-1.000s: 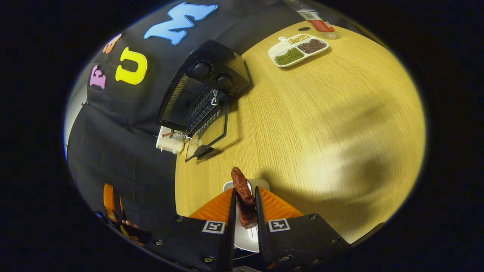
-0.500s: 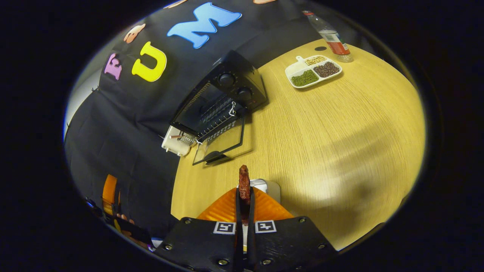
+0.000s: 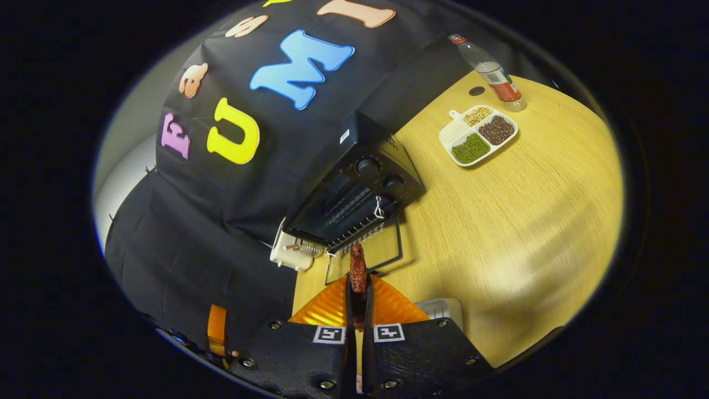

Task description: Open the electric oven with the left hand, put the food in, and close the electric oven.

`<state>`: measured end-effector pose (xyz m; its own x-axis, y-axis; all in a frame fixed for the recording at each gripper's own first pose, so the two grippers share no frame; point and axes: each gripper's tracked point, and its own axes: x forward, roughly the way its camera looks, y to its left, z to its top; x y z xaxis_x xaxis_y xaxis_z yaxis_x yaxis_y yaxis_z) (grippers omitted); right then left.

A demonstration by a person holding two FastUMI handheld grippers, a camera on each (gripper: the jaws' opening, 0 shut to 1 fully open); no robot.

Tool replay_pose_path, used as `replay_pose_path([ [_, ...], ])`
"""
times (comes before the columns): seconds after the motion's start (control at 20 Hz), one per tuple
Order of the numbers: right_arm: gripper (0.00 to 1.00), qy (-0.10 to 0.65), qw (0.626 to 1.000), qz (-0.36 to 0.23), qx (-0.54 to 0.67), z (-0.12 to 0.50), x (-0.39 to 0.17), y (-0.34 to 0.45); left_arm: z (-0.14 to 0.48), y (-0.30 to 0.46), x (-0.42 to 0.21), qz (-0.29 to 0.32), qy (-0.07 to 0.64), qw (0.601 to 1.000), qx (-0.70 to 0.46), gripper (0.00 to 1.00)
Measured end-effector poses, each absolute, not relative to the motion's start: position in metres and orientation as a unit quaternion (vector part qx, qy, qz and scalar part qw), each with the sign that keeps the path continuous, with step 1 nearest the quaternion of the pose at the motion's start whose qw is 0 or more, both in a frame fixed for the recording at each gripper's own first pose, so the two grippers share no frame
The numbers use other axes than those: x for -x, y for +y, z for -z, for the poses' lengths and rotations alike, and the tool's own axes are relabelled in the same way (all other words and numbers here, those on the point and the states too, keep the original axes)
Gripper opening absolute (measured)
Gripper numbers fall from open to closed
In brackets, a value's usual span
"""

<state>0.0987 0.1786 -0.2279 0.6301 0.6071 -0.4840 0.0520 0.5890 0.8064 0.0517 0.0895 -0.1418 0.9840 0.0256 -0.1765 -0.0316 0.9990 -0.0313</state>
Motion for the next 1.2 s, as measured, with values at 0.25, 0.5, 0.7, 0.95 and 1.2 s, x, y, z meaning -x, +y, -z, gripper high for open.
replay_pose_path([
  [0.25,0.04,0.377,0.801,-0.165,-0.434,0.226,-0.128,0.209,0.148,0.111,-0.063,-0.018,0.091,0.996,0.018,0.9],
  [0.5,0.04,0.353,0.803,-0.151,-0.455,0.234,-0.162,0.243,0.155,0.133,-0.077,-0.023,0.095,0.995,0.015,0.9],
  [0.7,0.04,0.331,0.81,-0.134,-0.465,0.244,-0.188,0.267,0.161,0.153,-0.085,-0.031,0.098,0.995,0.01,0.9],
  [0.95,0.04,0.302,0.819,-0.121,-0.473,0.26,-0.219,0.294,0.172,0.174,-0.093,-0.04,0.111,0.993,0.003,0.97],
  [1.2,0.04,0.27,0.829,-0.099,-0.48,0.273,-0.252,0.316,0.179,0.19,-0.095,-0.045,0.123,0.991,-0.016,0.9],
])
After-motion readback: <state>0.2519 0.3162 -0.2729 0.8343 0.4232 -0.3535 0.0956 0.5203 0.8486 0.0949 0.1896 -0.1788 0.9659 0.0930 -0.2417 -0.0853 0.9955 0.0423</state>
